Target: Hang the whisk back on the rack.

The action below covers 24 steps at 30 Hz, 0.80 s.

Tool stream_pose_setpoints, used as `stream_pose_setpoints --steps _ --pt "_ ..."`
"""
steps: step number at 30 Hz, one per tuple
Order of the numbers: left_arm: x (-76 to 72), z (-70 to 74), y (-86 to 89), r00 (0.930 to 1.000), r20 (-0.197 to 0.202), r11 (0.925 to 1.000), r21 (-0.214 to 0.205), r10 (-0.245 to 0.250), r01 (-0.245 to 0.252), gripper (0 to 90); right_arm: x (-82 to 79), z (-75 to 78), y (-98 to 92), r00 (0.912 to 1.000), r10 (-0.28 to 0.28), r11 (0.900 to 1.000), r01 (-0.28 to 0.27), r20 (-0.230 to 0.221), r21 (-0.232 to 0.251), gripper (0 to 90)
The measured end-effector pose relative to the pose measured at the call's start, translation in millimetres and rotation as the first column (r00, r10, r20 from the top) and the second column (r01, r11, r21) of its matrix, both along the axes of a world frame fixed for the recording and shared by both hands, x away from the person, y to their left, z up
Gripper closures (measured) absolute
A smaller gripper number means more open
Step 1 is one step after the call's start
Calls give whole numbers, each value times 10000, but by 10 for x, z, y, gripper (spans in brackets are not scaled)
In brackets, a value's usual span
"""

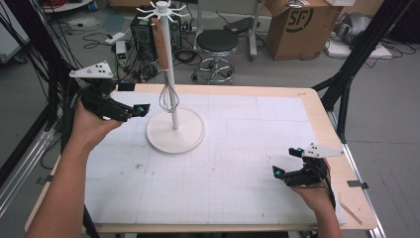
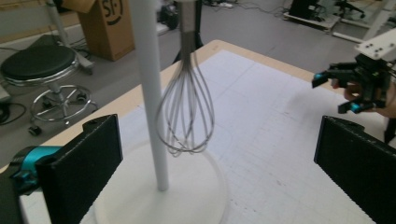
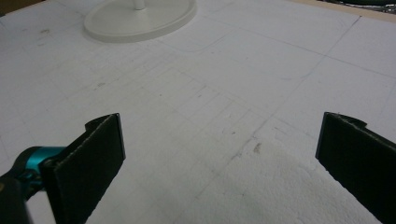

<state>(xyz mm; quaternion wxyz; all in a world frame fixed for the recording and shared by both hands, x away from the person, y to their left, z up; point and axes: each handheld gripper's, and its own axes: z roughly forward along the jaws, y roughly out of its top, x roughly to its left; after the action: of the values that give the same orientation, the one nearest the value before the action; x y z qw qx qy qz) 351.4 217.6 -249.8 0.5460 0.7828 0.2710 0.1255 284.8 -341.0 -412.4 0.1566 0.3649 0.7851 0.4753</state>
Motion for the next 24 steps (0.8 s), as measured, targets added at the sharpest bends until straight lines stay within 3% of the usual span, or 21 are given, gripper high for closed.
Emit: stream_pose_setpoints --steps 8,11,17,20,24 --pt "-153 -225 -47 9994 146 9993 -164 -328 331 16 1 -8 9 10000 16 10000 -17 -52 -98 2" --pt "-213 -342 -46 9992 158 9985 -394 -380 386 16 3 -11 12 9999 20 9999 -22 -105 -111 2" --pt "-377 -646 -64 9985 229 9978 -421 -497 507 16 1 -14 20 10000 0 9999 -2 -93 -149 2" --pt "-449 -769 -111 9985 110 9985 -94 -539 540 16 1 -15 16 10000 -7 9999 5 -70 -161 2" --pt "-510 -877 -160 9975 98 9976 -26 -695 696 16 6 -24 27 9999 19 9998 -22 -127 -204 2"
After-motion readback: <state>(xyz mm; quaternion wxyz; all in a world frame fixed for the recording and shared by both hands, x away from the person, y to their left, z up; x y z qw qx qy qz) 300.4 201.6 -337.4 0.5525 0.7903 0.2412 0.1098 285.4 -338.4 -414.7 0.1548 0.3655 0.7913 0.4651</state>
